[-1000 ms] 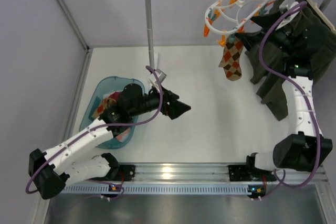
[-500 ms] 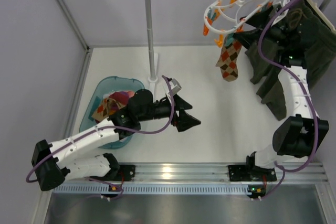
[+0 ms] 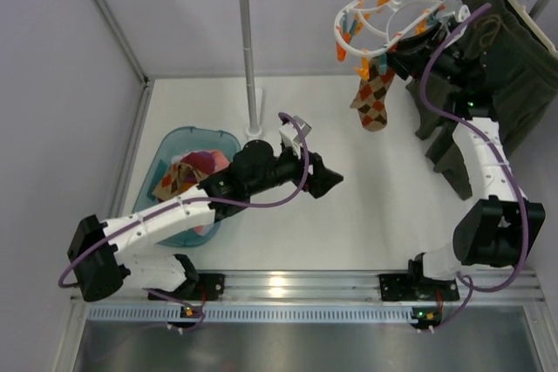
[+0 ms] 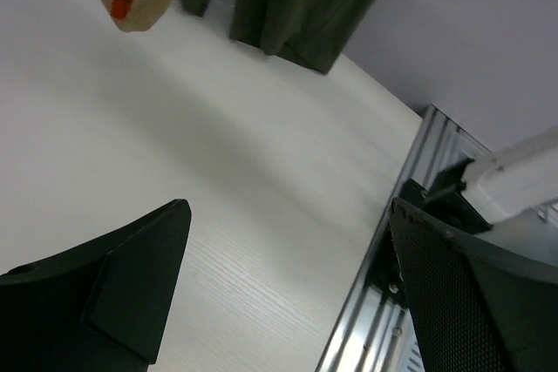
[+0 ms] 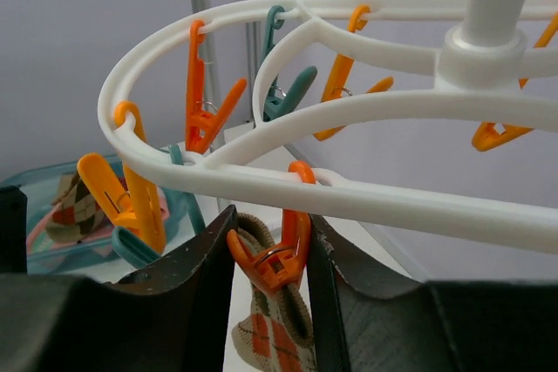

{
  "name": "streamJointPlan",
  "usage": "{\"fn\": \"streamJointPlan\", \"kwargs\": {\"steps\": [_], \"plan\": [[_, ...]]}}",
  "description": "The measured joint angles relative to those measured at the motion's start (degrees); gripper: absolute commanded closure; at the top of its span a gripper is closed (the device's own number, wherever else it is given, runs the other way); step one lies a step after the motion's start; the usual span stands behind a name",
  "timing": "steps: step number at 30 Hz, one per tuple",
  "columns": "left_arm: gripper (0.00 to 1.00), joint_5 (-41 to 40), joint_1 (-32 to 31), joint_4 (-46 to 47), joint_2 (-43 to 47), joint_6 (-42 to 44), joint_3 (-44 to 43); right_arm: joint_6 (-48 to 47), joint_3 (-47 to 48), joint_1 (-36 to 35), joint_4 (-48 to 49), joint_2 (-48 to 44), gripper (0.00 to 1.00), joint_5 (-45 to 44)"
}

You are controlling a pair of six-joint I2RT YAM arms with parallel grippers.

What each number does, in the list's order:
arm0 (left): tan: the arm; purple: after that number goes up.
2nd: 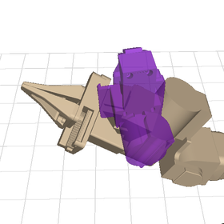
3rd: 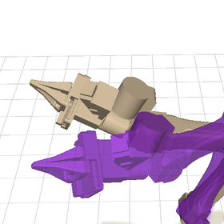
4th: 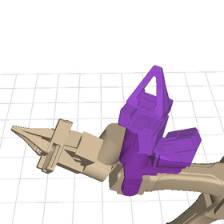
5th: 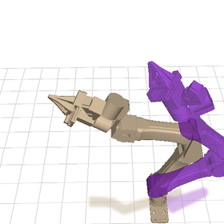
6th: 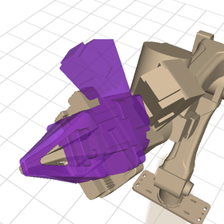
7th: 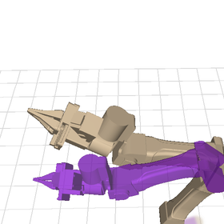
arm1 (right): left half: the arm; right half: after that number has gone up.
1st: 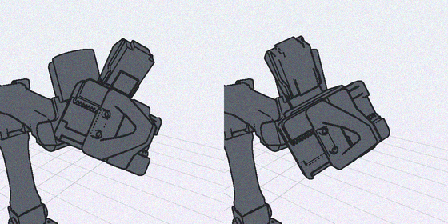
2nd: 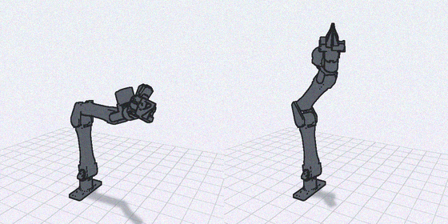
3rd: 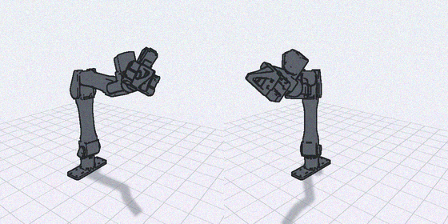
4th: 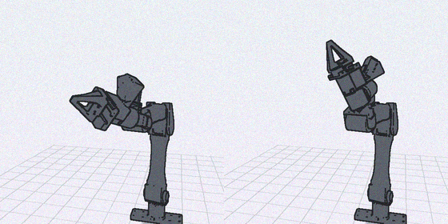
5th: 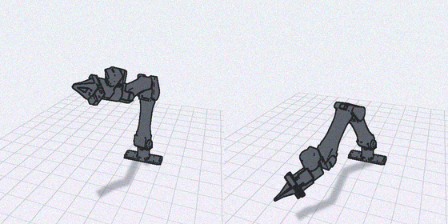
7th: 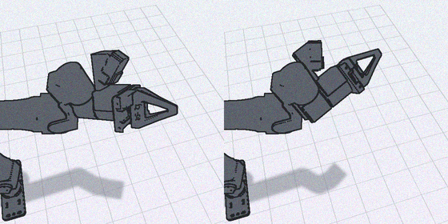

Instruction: Remove the socks clipped to the hanger

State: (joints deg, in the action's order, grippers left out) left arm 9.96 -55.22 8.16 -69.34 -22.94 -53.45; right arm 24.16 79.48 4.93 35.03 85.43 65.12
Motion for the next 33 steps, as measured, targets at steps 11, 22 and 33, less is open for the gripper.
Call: {"fn": "streamJointPlan", "kwargs": {"steps": [11, 22, 33], "plan": [[0.01, -20.22, -2.16, 1.42, -21.77, 4.79, -20.02, -12.39, -1.14, -4.98, -13.66, -7.93, 0.64, -11.54], [0.01, -30.32, -1.84, 8.15, -38.29, 12.48, -32.41, -12.33, -4.79, -9.84, -20.02, -13.73, 0.64, -24.22], [0.83, -21.64, 2.1, 16.46, -46.38, 13.4, -39.87, -8.55, -7.13, -12.15, -20.28, -16.59, 0.64, -27.8]]}}
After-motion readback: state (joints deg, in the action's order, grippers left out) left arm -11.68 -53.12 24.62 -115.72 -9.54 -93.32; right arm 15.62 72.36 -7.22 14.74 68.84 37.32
